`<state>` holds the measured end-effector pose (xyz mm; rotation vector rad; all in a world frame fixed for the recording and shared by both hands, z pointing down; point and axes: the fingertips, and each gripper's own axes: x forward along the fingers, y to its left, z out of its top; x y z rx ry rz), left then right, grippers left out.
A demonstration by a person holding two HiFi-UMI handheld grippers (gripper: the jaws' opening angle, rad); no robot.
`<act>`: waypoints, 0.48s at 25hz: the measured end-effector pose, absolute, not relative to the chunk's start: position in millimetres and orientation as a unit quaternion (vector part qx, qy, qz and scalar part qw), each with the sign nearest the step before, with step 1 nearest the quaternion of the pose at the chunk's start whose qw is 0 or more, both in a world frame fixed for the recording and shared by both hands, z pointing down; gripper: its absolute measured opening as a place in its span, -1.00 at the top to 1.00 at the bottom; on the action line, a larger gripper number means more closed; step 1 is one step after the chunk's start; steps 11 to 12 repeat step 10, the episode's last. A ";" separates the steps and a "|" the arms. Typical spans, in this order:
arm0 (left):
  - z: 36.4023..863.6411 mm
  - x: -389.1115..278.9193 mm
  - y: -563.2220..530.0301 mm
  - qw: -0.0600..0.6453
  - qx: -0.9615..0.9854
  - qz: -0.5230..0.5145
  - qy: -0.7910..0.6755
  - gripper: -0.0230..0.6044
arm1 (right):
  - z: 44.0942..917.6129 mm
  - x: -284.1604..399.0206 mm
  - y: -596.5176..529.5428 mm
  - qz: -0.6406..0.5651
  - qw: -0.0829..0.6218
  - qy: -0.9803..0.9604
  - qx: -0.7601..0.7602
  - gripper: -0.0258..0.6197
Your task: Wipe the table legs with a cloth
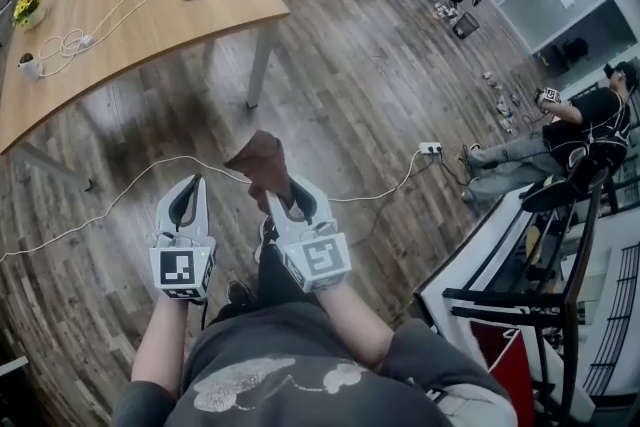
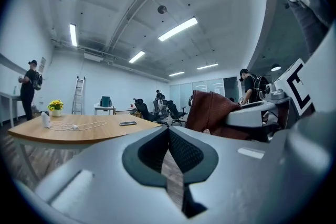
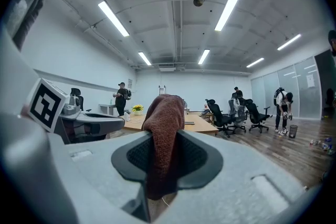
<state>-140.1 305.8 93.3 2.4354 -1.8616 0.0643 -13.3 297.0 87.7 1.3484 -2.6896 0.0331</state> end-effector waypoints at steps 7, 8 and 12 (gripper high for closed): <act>100.0 -124.5 310.6 0.041 0.788 0.038 -0.614 0.87 | 98.7 -2.5 300.3 0.020 0.077 -0.892 0.444 0.65; 102.6 -122.2 312.4 0.042 0.786 0.041 -0.616 0.87 | 102.5 -0.9 300.5 0.026 0.077 -0.893 0.443 0.65; 108.8 -118.8 316.2 0.043 0.782 0.049 -0.620 0.87 | 110.1 1.6 300.9 0.037 0.076 -0.895 0.438 0.65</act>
